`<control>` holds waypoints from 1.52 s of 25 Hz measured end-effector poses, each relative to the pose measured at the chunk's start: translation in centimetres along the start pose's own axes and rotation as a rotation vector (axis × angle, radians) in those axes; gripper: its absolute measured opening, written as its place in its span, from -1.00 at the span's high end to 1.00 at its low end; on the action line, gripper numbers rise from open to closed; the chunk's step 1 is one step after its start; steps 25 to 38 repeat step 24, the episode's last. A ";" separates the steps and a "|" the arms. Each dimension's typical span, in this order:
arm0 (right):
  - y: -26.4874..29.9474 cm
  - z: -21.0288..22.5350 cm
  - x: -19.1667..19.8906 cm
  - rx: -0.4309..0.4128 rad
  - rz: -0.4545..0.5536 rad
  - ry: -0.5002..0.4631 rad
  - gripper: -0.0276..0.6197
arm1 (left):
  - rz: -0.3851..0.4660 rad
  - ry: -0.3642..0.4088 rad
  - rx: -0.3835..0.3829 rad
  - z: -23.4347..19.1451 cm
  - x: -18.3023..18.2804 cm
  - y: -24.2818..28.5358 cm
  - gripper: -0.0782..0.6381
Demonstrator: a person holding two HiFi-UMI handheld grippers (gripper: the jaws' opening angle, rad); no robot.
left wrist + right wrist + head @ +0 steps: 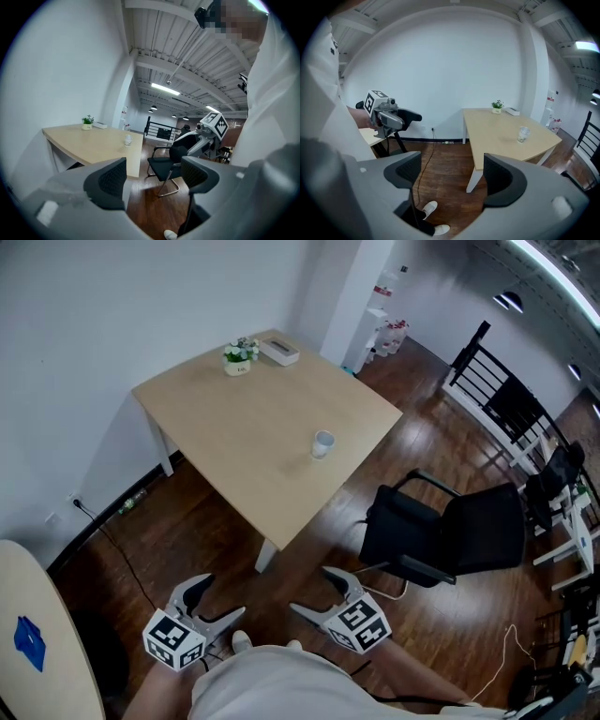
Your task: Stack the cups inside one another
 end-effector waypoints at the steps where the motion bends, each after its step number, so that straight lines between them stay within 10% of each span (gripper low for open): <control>1: -0.1 -0.2 -0.1 -0.002 0.000 -0.007 -0.35 | 0.005 -0.001 0.000 0.2 -0.2 0.0 -0.29; 38: -0.4 -2.0 -0.9 0.021 0.017 -0.035 -0.35 | 0.001 0.013 0.013 1.4 0.9 -1.6 -0.29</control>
Point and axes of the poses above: the fingertips, and each gripper's own axes: y forward along the fingers, z to its right, x out of its underside, the point moved 5 cm from there along -y, backward along the fingers, and after that the axes turned 15 degrees about -y, right-handed, at the moved point
